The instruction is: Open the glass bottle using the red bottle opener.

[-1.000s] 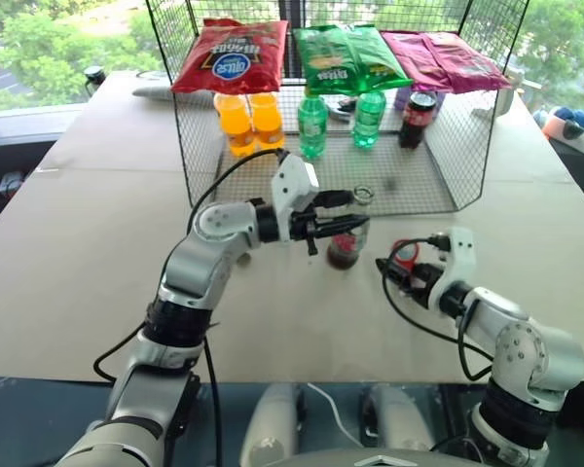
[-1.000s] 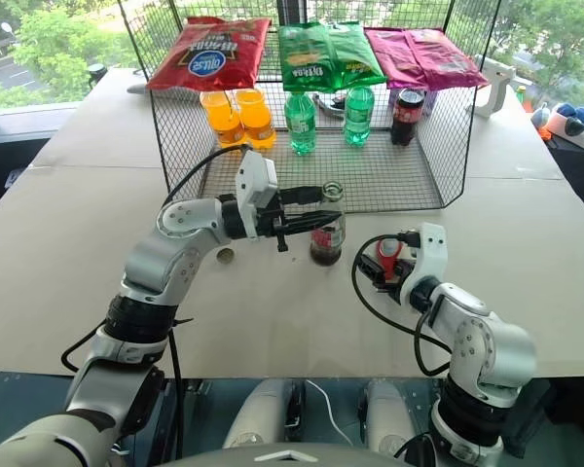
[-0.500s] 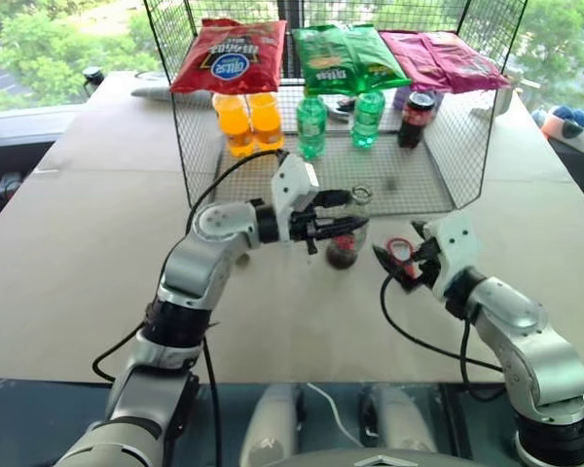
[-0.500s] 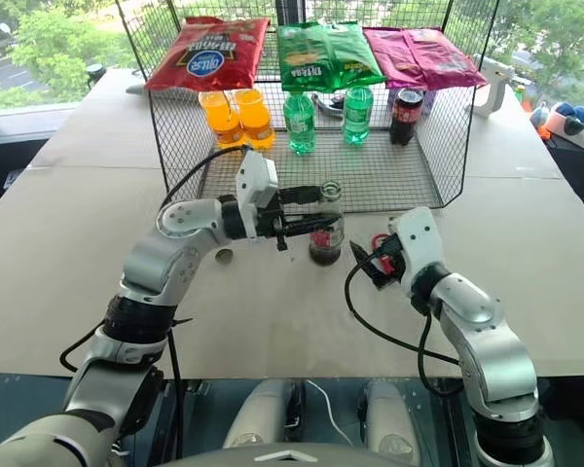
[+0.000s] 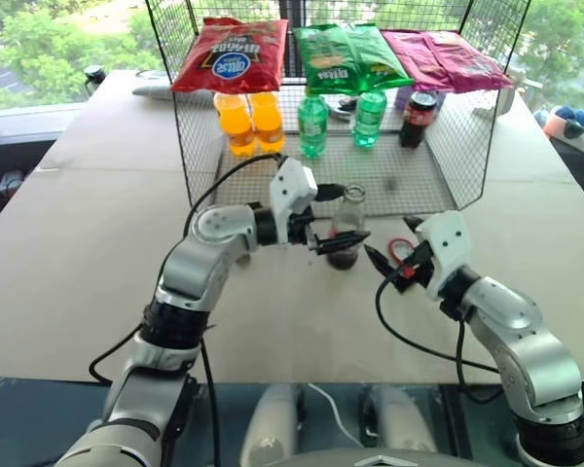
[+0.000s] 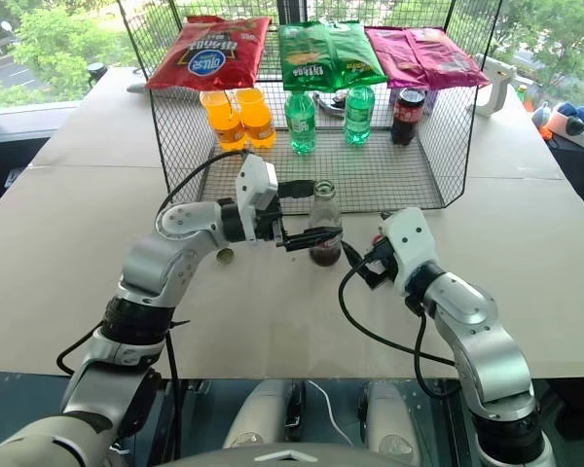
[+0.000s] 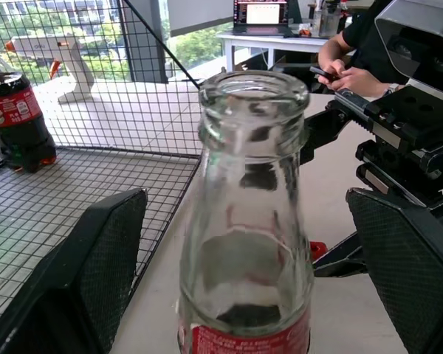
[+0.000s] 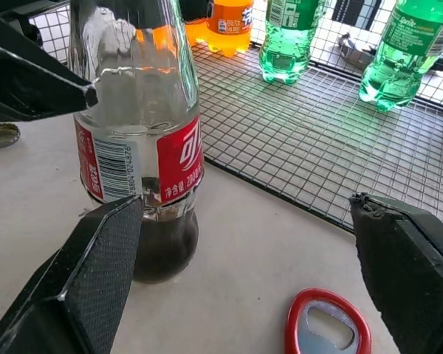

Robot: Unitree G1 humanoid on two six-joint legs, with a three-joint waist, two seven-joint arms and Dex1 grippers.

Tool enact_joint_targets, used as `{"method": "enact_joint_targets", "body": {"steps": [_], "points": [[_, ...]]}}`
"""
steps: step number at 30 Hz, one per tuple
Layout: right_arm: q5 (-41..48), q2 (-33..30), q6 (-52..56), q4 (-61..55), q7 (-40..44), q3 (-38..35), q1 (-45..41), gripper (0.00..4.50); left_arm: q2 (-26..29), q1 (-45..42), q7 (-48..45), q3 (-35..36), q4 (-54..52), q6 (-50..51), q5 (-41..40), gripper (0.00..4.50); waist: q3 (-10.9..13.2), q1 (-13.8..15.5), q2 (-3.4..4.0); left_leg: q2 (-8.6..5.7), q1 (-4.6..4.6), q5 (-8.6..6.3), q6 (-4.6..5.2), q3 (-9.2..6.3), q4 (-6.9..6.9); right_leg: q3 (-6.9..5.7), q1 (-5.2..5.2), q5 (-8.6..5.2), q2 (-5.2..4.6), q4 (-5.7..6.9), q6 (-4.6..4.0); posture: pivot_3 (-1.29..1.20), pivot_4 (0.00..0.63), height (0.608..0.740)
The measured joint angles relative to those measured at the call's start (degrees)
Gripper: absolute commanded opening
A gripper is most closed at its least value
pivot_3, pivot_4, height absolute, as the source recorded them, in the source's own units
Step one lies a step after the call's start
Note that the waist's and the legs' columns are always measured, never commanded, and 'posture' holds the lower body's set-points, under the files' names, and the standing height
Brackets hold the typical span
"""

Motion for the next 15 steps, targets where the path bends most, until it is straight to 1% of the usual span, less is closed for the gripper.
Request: {"method": "enact_joint_targets", "body": {"steps": [6,12,15], "points": [[2.0,-1.7,-0.9,-0.2,1.4,-1.0,2.2,4.50,1.2,1.0,0.1,2.4,-0.4,0.4,-1.2,4.47,0.0,0.0,0.00,0.02,0.00,-0.01,0.01,0.00,0.00,0.00,0.00,0.02,0.00,0.00,-0.03,0.00,0.150,0.740],[6.6,-6.0,-1.3,-2.8,4.9,-6.1,5.9,4.50,4.5,3.9,-0.6,7.5,-3.4,4.2,-6.6,4.47,0.0,0.0,0.00,0.05,0.01,-0.01,0.01,0.00,0.00,0.00,0.01,0.01,-0.01,-0.01,-0.02,0.00,0.150,0.740],[8.3,-8.3,-1.9,-3.4,6.3,-9.2,9.5,4.50,6.4,7.4,0.3,10.6,-6.7,6.7,-9.2,4.47,0.0,0.0,0.00,0.06,0.00,-0.02,0.01,0.00,-0.01,0.01,0.01,0.01,-0.03,-0.03,-0.03,0.00,0.150,0.740]]}}
